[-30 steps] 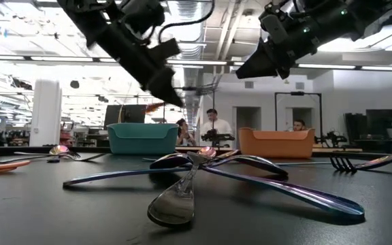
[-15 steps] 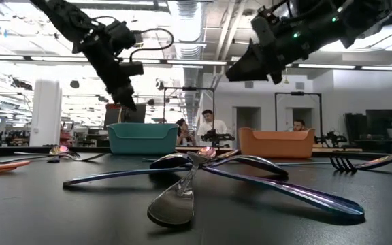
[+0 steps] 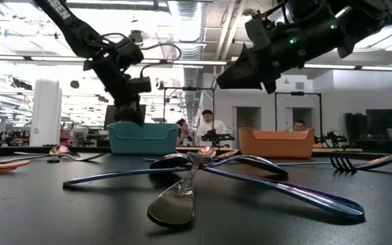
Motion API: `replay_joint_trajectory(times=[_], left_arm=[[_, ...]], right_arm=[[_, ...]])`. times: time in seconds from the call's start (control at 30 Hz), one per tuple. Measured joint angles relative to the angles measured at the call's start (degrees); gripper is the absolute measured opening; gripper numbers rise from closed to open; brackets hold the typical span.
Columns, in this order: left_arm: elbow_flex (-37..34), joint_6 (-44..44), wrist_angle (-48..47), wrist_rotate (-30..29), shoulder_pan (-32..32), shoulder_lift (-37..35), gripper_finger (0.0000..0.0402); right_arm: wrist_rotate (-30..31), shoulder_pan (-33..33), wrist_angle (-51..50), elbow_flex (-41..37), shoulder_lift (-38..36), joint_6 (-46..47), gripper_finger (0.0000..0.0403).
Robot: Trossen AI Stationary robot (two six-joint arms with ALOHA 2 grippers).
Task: Sort silverware by color (type)
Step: Put the purple spoon into the black bin
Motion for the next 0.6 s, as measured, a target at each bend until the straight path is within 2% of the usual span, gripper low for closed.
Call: replay_joint_trajectory(times=[0.2, 0.43, 0.6], left_arm=[[0.0, -0.6, -8.0, -3.2, 0.0, 2.3, 0.0119], [0.0, -4.4, -16.6, -13.4, 0.0, 0.6, 0.0101], [0.0, -8.7, -16.9, -11.4, -1.1, -3.9, 0.0090]], right_arm=[[0.0, 0.6, 0.0, 0.0, -0.1, 0.0, 0.0115], [0.0, 0.1, 0.3, 0.0, -0.1, -0.2, 0.0115], [0.0, -0.7, 0.6, 0.0, 0.0, 0.5, 0.0115]])
